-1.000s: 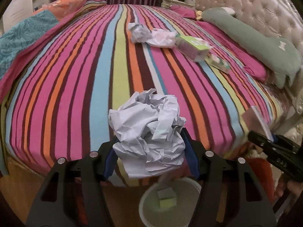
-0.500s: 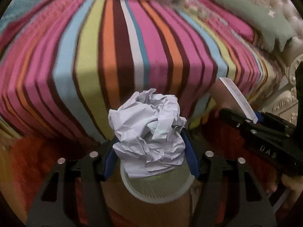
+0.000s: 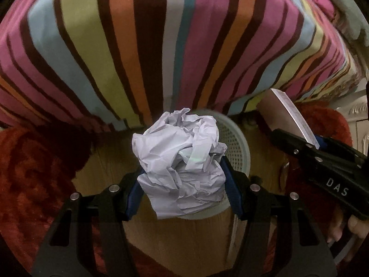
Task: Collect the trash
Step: 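Carry paper and white box over the wastebasket and open both tools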
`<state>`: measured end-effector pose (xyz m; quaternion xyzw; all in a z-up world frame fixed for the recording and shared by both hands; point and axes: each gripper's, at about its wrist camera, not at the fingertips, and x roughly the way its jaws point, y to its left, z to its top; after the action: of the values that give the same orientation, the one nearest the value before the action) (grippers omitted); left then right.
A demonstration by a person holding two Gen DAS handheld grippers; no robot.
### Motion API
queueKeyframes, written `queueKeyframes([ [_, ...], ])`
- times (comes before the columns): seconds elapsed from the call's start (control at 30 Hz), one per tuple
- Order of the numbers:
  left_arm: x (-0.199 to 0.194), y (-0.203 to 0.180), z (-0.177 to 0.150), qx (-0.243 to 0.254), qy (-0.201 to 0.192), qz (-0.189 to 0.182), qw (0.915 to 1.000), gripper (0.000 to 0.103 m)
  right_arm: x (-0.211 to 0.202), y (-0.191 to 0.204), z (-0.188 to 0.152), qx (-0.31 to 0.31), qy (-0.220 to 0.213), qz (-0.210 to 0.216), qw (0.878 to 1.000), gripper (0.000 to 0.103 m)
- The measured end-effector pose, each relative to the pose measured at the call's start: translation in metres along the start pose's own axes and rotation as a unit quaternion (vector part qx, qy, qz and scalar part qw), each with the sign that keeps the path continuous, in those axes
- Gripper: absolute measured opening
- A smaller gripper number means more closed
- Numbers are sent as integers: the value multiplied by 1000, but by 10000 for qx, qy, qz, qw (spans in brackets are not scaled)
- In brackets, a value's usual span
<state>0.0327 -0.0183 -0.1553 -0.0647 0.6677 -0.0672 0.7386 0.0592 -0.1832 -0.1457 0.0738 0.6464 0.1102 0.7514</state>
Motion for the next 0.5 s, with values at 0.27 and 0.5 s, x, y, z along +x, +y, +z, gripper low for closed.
queueKeyframes([
  [0.27, 39, -5, 6, -105, 672, -75, 9977, 60, 51, -17, 1, 658, 1021, 405, 9918, 48],
  [0.5, 78, -1, 2, -291, 1259, -174, 9915, 60, 87, -32, -2, 1333, 1549, 562, 9773, 48],
])
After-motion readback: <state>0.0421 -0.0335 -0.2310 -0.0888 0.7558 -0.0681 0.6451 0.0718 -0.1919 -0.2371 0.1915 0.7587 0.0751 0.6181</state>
